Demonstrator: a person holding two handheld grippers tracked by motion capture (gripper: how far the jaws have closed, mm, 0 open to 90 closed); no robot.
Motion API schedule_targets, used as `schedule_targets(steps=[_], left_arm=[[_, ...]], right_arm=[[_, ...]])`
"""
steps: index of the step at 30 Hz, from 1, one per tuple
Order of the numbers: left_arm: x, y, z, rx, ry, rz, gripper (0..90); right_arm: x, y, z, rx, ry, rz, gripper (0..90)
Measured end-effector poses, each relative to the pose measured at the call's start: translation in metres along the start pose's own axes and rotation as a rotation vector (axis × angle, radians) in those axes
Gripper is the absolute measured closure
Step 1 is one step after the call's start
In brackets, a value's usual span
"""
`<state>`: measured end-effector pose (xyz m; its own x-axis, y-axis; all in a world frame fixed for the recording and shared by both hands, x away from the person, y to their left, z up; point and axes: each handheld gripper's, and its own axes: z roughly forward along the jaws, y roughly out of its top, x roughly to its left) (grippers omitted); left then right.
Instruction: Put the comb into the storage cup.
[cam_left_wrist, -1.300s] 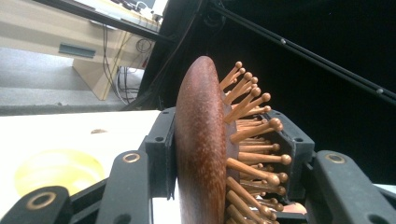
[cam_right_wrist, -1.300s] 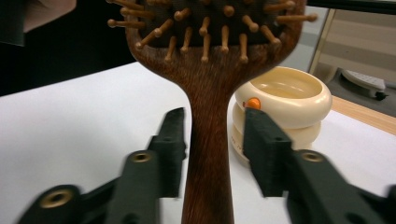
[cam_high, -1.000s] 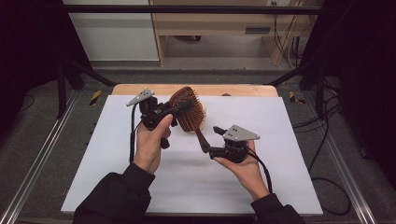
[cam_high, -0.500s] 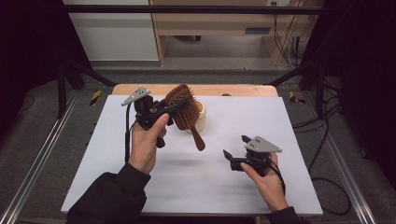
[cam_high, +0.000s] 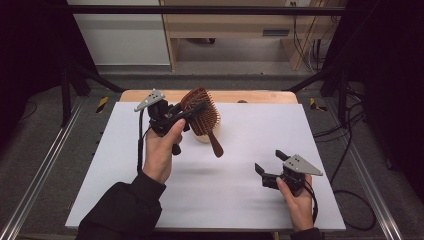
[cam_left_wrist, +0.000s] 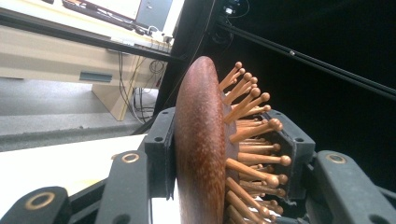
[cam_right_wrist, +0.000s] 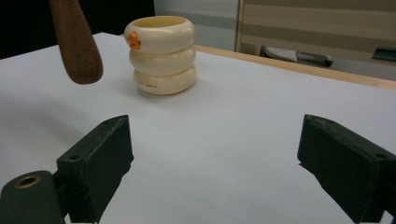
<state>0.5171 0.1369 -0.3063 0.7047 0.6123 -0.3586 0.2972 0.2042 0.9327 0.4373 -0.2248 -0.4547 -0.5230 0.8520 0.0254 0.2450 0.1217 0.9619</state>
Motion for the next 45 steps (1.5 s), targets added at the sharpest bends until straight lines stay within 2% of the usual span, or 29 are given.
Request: schedule_targets(steps=[3, 7, 12, 14, 15, 16, 23, 27, 34, 36, 38, 39, 42, 45], left_arm=[[0.003, 0.001, 0.000, -0.022, 0.015, -0.018, 50.1], [0.005, 0.006, 0.000, -0.023, 0.024, -0.035, 50.0], [0.006, 0.014, 0.000, -0.031, 0.028, -0.038, 50.0], [0.005, 0.016, 0.000, -0.047, 0.025, -0.041, 50.0], [0.005, 0.017, -0.001, -0.058, 0.020, -0.046, 50.0], [0.006, 0.018, -0.001, -0.066, 0.014, -0.058, 50.0], [0.010, 0.020, 0.001, -0.073, 0.023, -0.086, 50.0], [0.016, 0.028, 0.003, -0.108, 0.041, -0.106, 50.0], [0.023, 0.044, 0.008, -0.125, 0.072, -0.098, 49.9], [0.027, 0.050, 0.008, -0.159, 0.075, -0.122, 49.9], [0.029, 0.051, 0.009, -0.160, 0.078, -0.125, 49.9], [0.031, 0.054, 0.012, -0.154, 0.085, -0.115, 49.8], [0.033, 0.055, 0.016, -0.144, 0.097, -0.100, 49.8], [0.040, 0.058, 0.019, -0.159, 0.117, -0.105, 49.8]], right_arm=[[0.001, -0.004, -0.003, -0.004, 0.000, 0.015, 9.5], [0.000, -0.005, -0.005, -0.003, 0.001, 0.015, 9.4], [0.001, -0.005, -0.005, -0.007, 0.003, 0.016, 9.2], [0.000, -0.005, -0.007, -0.014, -0.027, -0.006, 9.2], [0.000, -0.005, -0.007, -0.014, -0.027, -0.006, 9.2], [-0.001, -0.004, -0.008, -0.024, -0.026, 0.010, 9.2], [-0.001, -0.006, -0.008, -0.021, -0.009, 0.014, 8.3], [-0.001, -0.007, -0.007, -0.013, -0.010, 0.035, 8.3], [-0.003, -0.008, -0.008, -0.022, -0.006, 0.051, 8.3], [-0.002, -0.008, -0.008, -0.027, -0.011, 0.046, 8.4], [-0.003, -0.007, -0.009, -0.032, -0.012, 0.048, 8.4], [-0.002, -0.007, -0.009, -0.035, -0.008, 0.060, 8.3], [-0.002, -0.007, -0.008, -0.038, -0.002, 0.056, 8.3], [0.001, -0.007, -0.003, -0.035, 0.014, 0.059, 8.3]])
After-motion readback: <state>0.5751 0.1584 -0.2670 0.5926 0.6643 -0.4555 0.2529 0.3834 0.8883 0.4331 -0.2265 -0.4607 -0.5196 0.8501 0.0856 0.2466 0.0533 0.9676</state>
